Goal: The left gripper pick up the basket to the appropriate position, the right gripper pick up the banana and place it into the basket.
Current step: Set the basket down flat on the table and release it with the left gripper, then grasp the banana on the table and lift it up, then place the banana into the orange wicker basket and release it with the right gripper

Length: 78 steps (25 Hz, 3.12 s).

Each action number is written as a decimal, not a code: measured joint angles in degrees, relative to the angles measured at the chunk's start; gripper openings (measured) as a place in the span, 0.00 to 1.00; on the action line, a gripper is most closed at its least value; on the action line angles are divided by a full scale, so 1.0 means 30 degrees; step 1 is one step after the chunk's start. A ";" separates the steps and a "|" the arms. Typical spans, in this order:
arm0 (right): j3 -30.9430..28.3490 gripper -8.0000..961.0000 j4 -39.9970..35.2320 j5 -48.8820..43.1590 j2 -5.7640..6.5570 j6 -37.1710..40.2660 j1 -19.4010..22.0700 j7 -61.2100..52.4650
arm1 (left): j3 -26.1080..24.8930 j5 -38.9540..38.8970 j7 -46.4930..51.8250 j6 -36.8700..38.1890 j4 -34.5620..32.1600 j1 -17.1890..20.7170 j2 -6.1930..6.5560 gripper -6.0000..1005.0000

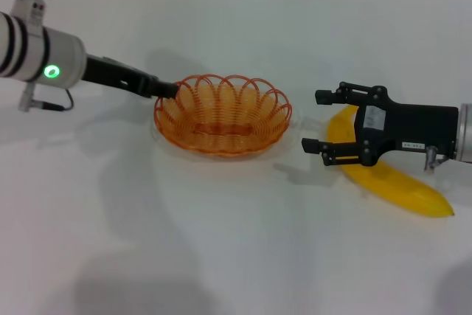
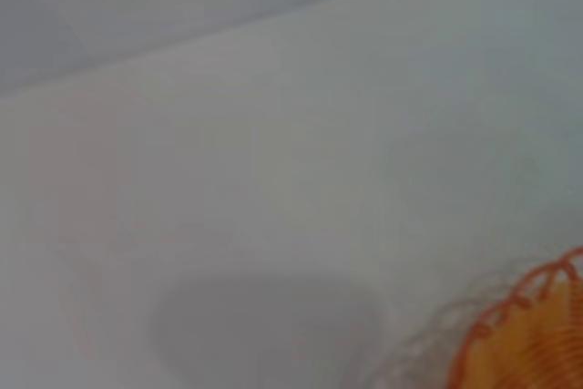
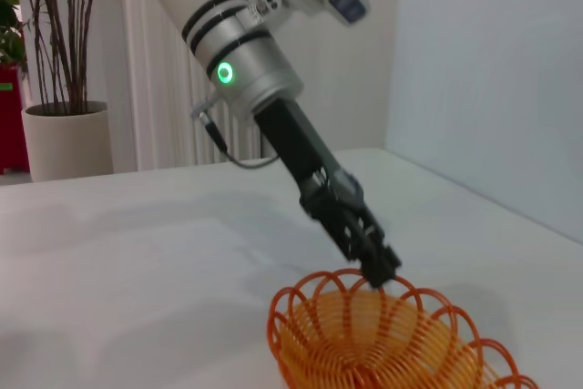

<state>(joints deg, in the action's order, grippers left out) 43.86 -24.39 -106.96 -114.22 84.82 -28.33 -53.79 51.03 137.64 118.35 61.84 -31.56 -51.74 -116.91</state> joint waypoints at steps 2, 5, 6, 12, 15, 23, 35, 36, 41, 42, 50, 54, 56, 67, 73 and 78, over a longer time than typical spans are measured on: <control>0.0001 0.89 0.0017 0.0018 0.0046 0.0001 0.0103 0.0000 | 0.0135 -0.0031 -0.0027 0.0120 -0.0818 0.0371 -0.0015 0.38; 0.0001 0.89 -0.0014 0.0419 0.0136 0.0016 0.0412 0.0000 | 0.1194 -0.1127 -0.0554 0.0994 -0.3792 0.1966 -0.0121 0.50; 0.0000 0.89 -0.0039 0.0581 0.0159 0.0025 0.0489 0.0000 | 0.1677 -0.1775 -0.0815 0.1354 -0.4845 0.2662 -0.0136 0.54; 0.0000 0.88 -0.0089 0.1654 0.0380 0.0226 0.1155 0.0004 | 0.5578 -0.8107 -0.5852 0.3101 -1.1486 0.9162 -0.0048 0.76; 0.0013 0.88 -0.0088 0.1848 0.0504 0.0237 0.1493 -0.0009 | 0.6894 -1.0661 -0.9999 0.3200 -1.1499 1.1707 -0.0038 0.83; 0.0198 0.88 -0.0084 0.0186 0.0950 0.0218 0.2088 -0.1006 | 0.5661 -1.4192 -1.7770 0.3418 -0.6215 1.3647 -0.0022 0.83; 0.0204 0.88 -0.1575 -0.2625 0.1051 -0.1523 0.1988 -0.6644 | 0.4456 -1.5754 -2.0558 0.3985 -0.2900 1.2749 -0.0015 0.82; 0.0211 0.88 -0.1577 -0.2687 0.1042 -0.1519 0.1973 -0.6719 | 0.4453 -1.5812 -2.0574 0.3994 -0.2893 1.2748 -0.0016 0.82; 0.0265 0.88 -0.1587 -0.3063 0.1002 -0.1510 0.1883 -0.7279 | 0.4445 -1.5980 -2.0636 0.4011 -0.2868 1.2771 -0.0011 0.82; 0.0286 0.88 -0.1590 -0.3120 0.1000 -0.1431 0.1865 -0.7333 | 0.4442 -1.5984 -2.0644 0.4014 -0.2865 1.2786 -0.0009 0.82; 0.0721 0.88 -0.1627 -0.3211 0.0986 -0.1219 0.1823 -0.7432 | 0.4436 -1.5999 -2.0667 0.4077 -0.2845 1.2793 0.0005 0.82; 0.0753 0.87 -0.1629 -0.3475 0.0991 -0.1381 0.1800 -0.7641 | 0.4435 -1.6018 -2.0695 0.4556 -0.2840 1.2792 0.0007 0.82; 0.0750 0.87 -0.1628 -0.3793 0.1044 -0.1473 0.1763 -0.8020 | 0.4435 -1.6030 -2.0769 0.4883 -0.2839 1.2802 0.0007 0.82; 0.0667 0.56 -0.2117 -0.3907 0.0948 -0.1270 0.1633 -0.8429 | 0.4292 -1.6088 -2.0935 0.5245 -0.2836 1.2909 0.0007 0.82; 0.0042 0.51 -0.2750 -0.1976 0.0948 -0.1256 0.1600 -0.8491 | 0.4197 -1.6066 -2.0935 0.5442 -0.2837 1.2946 0.0006 0.82; 0.0439 0.53 -0.2974 0.1633 0.0529 -0.0735 0.1063 -0.6588 | 0.4094 -1.6047 -2.0557 0.5389 -0.2505 1.2830 -0.0002 0.82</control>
<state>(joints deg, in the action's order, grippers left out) 45.17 -33.31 -102.06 -112.63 82.61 -25.14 -73.55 63.31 89.50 56.67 78.01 -39.07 -13.25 -116.92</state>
